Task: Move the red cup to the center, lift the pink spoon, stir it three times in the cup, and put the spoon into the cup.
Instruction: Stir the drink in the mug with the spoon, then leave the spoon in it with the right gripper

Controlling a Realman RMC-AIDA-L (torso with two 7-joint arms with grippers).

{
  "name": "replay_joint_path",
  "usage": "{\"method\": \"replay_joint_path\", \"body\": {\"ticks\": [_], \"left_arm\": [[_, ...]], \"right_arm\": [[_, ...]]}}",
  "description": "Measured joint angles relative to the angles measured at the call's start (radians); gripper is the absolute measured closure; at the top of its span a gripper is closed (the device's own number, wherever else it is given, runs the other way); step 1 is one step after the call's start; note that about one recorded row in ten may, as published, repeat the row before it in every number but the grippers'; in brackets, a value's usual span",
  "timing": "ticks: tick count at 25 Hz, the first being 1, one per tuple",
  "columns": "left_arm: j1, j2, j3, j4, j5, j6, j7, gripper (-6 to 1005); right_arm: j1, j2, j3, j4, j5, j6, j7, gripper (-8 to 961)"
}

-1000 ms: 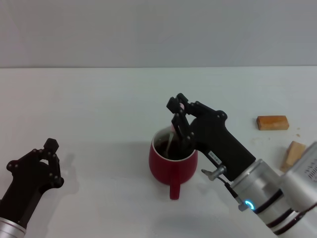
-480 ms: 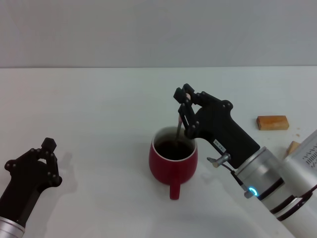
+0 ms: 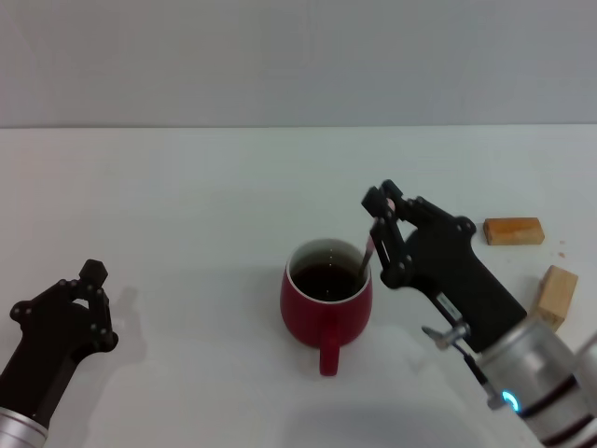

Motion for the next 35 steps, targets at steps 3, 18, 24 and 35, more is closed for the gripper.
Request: {"method": "replay_joint_path", "body": {"ticks": [3, 18, 24, 35], "left_arm": [[0.001, 0.000, 0.004, 0.000, 0.000, 0.000, 0.000, 999], [0.001, 0.000, 0.003, 0.000, 0.000, 0.006, 0.000, 999], [0.001, 0.000, 0.000, 0.002, 0.000, 0.006, 0.000, 999], [0.001, 0.000, 0.000, 0.002, 0.000, 0.000, 0.000, 999]], "right_arm": [[-0.041, -0.001, 0.004, 0.022, -0.034, -0.013, 0.000, 892], [0.064, 0.008, 0.026, 0.066, -0.082, 0.132, -0.001, 893], [0.094, 0.005, 0.078, 0.037, -0.084, 0.151, -0.026, 893], [0.020, -0.001, 0.112, 0.030, -0.084, 0.117, -0.077, 893]]}}
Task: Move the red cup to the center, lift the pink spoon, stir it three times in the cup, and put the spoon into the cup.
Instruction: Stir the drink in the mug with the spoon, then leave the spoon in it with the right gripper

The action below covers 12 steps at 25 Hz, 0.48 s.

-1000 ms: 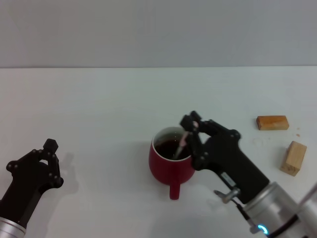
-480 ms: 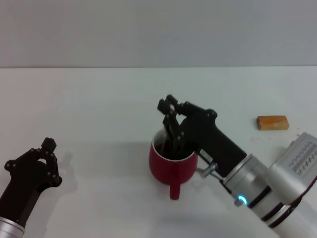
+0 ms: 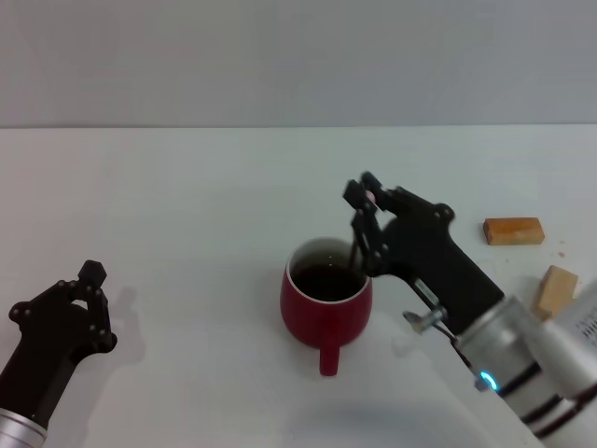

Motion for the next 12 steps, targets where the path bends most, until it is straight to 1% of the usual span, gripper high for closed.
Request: {"method": "replay_joint_path", "body": {"ticks": [2, 4, 5, 8, 12], "left_arm": [[0.000, 0.000, 0.003, 0.001, 0.000, 0.000, 0.000, 999], [0.002, -0.001, 0.006, 0.001, 0.000, 0.000, 0.000, 999], [0.002, -0.001, 0.006, 0.001, 0.000, 0.000, 0.000, 999], [0.006, -0.002, 0.007, 0.001, 0.000, 0.000, 0.000, 999], [0.009, -0.002, 0.008, 0.001, 0.000, 0.000, -0.001, 999]], "right_arm": [[-0.032, 0.000, -0.006, 0.010, -0.002, -0.017, -0.002, 893], [-0.081, 0.000, -0.010, 0.035, -0.016, -0.027, -0.016, 893], [-0.081, 0.000, -0.010, 0.035, -0.016, -0.027, -0.016, 893], [-0.125, 0.000, -0.011, 0.078, -0.037, -0.021, -0.047, 893], [-0.129, 0.001, -0.011, 0.098, -0.069, -0.011, -0.047, 893]]}}
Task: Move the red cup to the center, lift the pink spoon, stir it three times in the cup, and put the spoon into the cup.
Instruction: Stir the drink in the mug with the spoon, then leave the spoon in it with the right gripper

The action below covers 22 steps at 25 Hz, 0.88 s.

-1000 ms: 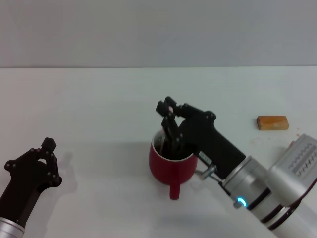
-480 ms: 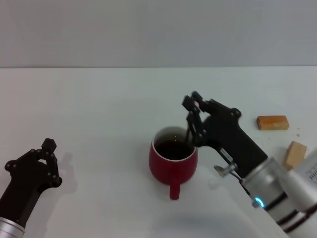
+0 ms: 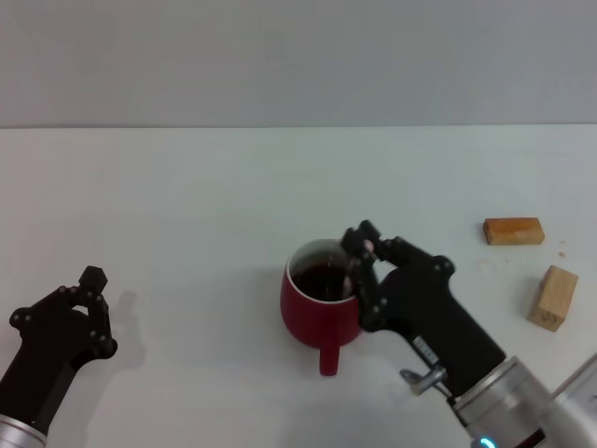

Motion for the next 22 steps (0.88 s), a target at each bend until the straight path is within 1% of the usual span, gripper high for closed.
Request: {"method": "replay_joint_path", "body": {"ticks": [2, 5, 6, 7, 11, 12, 14, 22], "left_arm": [[0.001, 0.000, 0.001, 0.000, 0.000, 0.001, 0.000, 999], [0.002, 0.001, 0.001, 0.000, 0.000, 0.003, 0.000, 999], [0.002, 0.001, 0.001, 0.000, 0.000, 0.006, -0.001, 999], [0.002, 0.001, 0.001, 0.000, 0.000, 0.006, -0.001, 999], [0.004, 0.002, -0.003, 0.004, 0.000, 0.007, -0.001, 999], [0.004, 0.002, -0.003, 0.004, 0.000, 0.007, -0.001, 999], [0.004, 0.002, -0.004, 0.007, 0.000, 0.007, -0.001, 999], [0.002, 0.002, -0.008, 0.008, 0.000, 0.006, -0.001, 999]], "right_arm": [[0.007, 0.002, 0.000, 0.014, -0.011, 0.015, 0.000, 894], [0.037, 0.003, 0.000, 0.030, -0.012, 0.049, -0.001, 894], [0.057, 0.005, 0.000, 0.030, -0.012, 0.069, -0.001, 894], [0.057, 0.005, 0.000, 0.030, -0.012, 0.069, -0.001, 894], [0.105, 0.007, 0.014, 0.019, -0.012, 0.107, 0.000, 894], [0.105, 0.007, 0.014, 0.019, -0.012, 0.107, 0.000, 894], [0.129, 0.008, 0.035, -0.007, -0.011, 0.111, -0.001, 894], [0.142, 0.005, 0.087, -0.070, -0.012, 0.108, -0.003, 894]]}}
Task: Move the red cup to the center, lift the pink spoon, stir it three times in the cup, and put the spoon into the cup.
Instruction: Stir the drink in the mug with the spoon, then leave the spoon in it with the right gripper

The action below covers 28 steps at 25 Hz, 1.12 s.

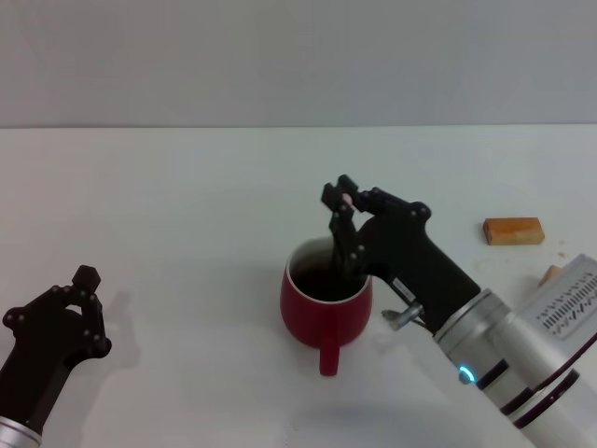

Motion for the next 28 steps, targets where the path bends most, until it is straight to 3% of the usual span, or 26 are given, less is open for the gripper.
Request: {"method": "replay_joint_path", "body": {"ticks": [14, 28], "left_arm": [[-0.008, -0.003, 0.004, -0.001, 0.000, -0.007, 0.000, 999], [0.004, -0.003, 0.009, -0.006, 0.001, 0.000, 0.000, 999]], "right_arm": [[-0.145, -0.002, -0.016, 0.089, -0.051, -0.016, -0.054, 895], [-0.099, -0.006, -0.005, 0.093, -0.053, 0.024, -0.046, 900]]}}
